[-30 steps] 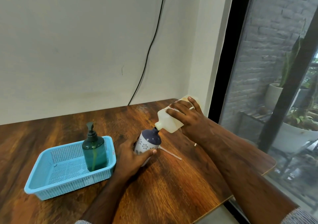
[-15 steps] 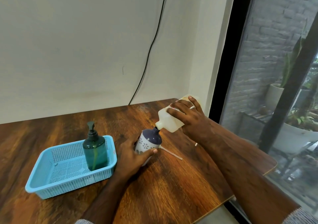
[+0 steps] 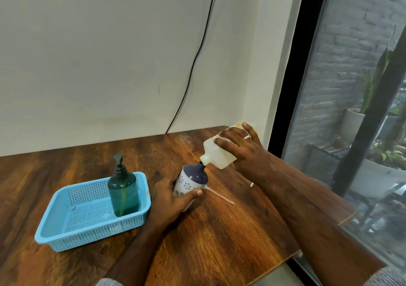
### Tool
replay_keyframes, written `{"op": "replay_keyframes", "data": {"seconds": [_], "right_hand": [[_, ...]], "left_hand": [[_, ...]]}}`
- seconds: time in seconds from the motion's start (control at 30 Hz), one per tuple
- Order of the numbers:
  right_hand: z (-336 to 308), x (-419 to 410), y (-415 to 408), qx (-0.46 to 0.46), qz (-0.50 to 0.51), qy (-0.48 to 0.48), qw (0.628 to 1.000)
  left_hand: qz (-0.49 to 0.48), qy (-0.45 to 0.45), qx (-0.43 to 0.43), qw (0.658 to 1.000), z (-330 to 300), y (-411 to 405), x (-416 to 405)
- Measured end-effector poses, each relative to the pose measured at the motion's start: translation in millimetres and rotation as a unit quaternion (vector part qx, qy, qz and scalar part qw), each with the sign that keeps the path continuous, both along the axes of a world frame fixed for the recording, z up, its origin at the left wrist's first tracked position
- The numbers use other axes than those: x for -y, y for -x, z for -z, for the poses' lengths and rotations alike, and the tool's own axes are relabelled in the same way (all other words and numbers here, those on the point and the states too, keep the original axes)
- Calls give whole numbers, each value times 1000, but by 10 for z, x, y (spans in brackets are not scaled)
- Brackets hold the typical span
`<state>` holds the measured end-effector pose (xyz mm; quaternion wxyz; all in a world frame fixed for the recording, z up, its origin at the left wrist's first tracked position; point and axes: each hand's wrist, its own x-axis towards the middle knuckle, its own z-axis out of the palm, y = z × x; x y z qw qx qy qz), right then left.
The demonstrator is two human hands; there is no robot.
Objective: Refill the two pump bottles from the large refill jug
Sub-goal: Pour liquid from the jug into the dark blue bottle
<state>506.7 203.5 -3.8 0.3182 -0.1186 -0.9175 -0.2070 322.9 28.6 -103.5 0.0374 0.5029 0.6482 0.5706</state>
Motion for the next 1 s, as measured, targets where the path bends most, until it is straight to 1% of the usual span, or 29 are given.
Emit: {"op": "replay_keyframes", "data": {"seconds": [1.0], "right_hand": [[-59, 15, 30, 7, -2, -33, 999]], "left_hand": [[8, -15, -1, 1000, -22, -12, 9]]}}
